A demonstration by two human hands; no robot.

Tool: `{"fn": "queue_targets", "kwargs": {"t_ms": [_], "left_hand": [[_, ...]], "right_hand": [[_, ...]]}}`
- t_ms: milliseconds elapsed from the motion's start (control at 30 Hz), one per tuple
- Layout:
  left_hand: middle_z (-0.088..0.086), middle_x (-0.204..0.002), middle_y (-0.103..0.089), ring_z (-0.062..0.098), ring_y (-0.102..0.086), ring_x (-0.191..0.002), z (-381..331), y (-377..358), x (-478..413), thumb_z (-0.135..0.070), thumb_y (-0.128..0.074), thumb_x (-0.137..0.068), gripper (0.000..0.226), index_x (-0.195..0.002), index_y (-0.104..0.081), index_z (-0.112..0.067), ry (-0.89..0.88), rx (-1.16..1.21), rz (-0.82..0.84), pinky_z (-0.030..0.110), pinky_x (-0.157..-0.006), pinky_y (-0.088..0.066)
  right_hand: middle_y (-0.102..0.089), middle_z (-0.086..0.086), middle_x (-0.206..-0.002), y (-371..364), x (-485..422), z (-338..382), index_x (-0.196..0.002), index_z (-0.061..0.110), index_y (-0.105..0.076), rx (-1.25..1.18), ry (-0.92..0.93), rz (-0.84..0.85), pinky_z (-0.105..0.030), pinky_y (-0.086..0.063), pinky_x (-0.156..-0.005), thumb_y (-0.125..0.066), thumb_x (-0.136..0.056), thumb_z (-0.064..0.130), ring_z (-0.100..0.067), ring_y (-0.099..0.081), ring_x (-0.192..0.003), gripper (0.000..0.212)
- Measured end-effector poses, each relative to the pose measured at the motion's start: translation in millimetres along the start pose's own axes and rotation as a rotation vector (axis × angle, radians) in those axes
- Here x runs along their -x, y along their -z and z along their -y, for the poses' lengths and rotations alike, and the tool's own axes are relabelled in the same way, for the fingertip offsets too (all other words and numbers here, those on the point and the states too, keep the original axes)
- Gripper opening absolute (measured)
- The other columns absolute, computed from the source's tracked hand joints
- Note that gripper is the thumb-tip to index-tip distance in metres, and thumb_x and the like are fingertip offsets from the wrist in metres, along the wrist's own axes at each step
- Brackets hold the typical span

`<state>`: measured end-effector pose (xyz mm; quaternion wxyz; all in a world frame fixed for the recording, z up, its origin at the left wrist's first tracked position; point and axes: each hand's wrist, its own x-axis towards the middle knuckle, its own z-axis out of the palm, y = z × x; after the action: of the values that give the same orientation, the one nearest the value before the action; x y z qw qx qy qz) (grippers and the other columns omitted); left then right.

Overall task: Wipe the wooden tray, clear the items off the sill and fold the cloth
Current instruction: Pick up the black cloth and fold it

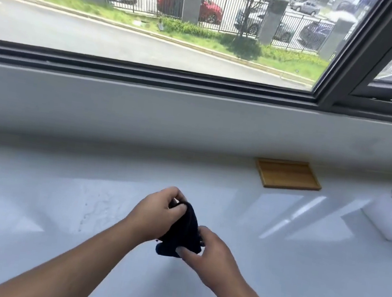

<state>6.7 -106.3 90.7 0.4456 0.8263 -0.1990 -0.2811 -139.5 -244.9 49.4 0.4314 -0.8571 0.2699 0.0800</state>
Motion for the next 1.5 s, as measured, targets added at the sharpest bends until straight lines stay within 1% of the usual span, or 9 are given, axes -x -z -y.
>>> {"fn": "queue_targets", "kwargs": {"t_ms": [100,333,467,633,800,933,1100,1267,1500], "left_hand": [[-0.015,-0.081,-0.075,0.004,-0.065,-0.057,-30,15,-14,-0.037,-0.062,-0.094,0.012,-0.088,-0.066,-0.047,-0.020,0.068,-0.072,0.024,-0.050,-0.048],[-0.006,-0.083,-0.078,0.010,-0.072,-0.070,-71,38,-21,-0.031,-0.066,-0.094,0.012,-0.087,-0.072,-0.038,0.029,0.228,-0.303,0.029,-0.065,-0.052],[-0.007,-0.078,-0.077,0.004,-0.070,-0.063,-80,47,-20,-0.028,-0.068,-0.097,0.010,-0.088,-0.074,-0.028,0.056,0.233,-0.423,0.019,-0.055,-0.051],[-0.010,-0.078,-0.077,0.010,-0.071,-0.071,-66,71,-13,-0.037,-0.069,-0.093,0.012,-0.082,-0.072,-0.035,0.112,0.114,-0.509,0.031,-0.066,-0.055],[-0.020,-0.091,-0.073,0.005,-0.071,-0.085,-43,70,-4,-0.049,-0.065,-0.076,0.021,-0.097,-0.063,-0.047,0.223,-0.107,-0.411,0.037,-0.071,-0.061],[-0.027,-0.122,-0.058,-0.008,-0.057,-0.106,-36,52,2,-0.054,-0.070,-0.069,0.053,-0.119,-0.052,-0.054,0.123,-0.208,-0.284,0.014,-0.055,-0.053],[-0.034,-0.120,-0.059,-0.010,-0.057,-0.112,-36,25,4,-0.074,-0.080,-0.060,0.071,-0.124,-0.053,-0.057,0.028,-0.247,-0.184,0.019,-0.075,-0.054],[-0.035,-0.113,-0.069,-0.007,-0.061,-0.114,-39,14,-6,-0.068,-0.077,-0.069,0.044,-0.110,-0.064,-0.058,-0.014,-0.086,-0.213,0.028,-0.090,-0.054],[-0.024,-0.135,-0.058,-0.009,-0.047,-0.130,-28,30,-3,-0.053,-0.092,-0.062,0.076,-0.129,-0.056,-0.056,0.067,0.102,-0.126,0.018,-0.079,-0.053]], "right_hand": [[-0.067,0.026,-0.105,23,-18,26,-0.117,0.048,-0.055,-0.039,0.084,-0.091,-0.026,-0.056,-0.081,-0.070,-0.073,0.058,0.010,-0.059,-0.101,0.047],[-0.031,0.044,-0.138,42,-48,50,-0.160,0.053,-0.006,0.187,0.403,-0.055,-0.020,-0.037,-0.097,-0.075,-0.070,0.062,0.011,-0.030,-0.121,0.114],[-0.054,0.028,-0.129,50,-62,63,-0.152,0.048,-0.034,0.129,0.501,-0.088,-0.024,-0.044,-0.094,-0.056,-0.083,0.036,-0.004,-0.046,-0.122,0.073],[-0.062,0.006,-0.070,74,-71,71,-0.080,0.027,-0.055,-0.106,0.493,-0.079,-0.046,-0.053,-0.061,-0.049,-0.086,0.024,-0.021,-0.061,-0.069,0.010],[-0.066,0.014,-0.068,112,-82,112,-0.078,0.030,-0.069,-0.481,0.252,0.129,-0.031,-0.048,-0.062,-0.051,-0.096,0.043,-0.013,-0.061,-0.065,0.028],[-0.079,-0.014,-0.096,121,-90,132,-0.090,0.019,-0.073,-0.470,0.161,0.211,-0.051,-0.058,-0.090,-0.053,-0.095,0.047,-0.033,-0.073,-0.088,0.035],[-0.077,-0.022,-0.114,127,-94,136,-0.097,0.017,-0.077,-0.559,0.001,0.205,-0.055,-0.056,-0.098,-0.059,-0.096,0.050,-0.041,-0.074,-0.106,0.038],[-0.078,-0.020,-0.109,134,-93,128,-0.112,0.008,-0.074,-0.600,-0.060,0.243,-0.046,-0.057,-0.081,-0.061,-0.098,0.051,-0.037,-0.075,-0.093,0.047],[-0.075,-0.023,-0.125,149,-87,117,-0.125,0.004,-0.074,-0.757,-0.132,0.404,-0.057,-0.049,-0.111,-0.064,-0.096,0.054,-0.043,-0.069,-0.121,0.058]]}}
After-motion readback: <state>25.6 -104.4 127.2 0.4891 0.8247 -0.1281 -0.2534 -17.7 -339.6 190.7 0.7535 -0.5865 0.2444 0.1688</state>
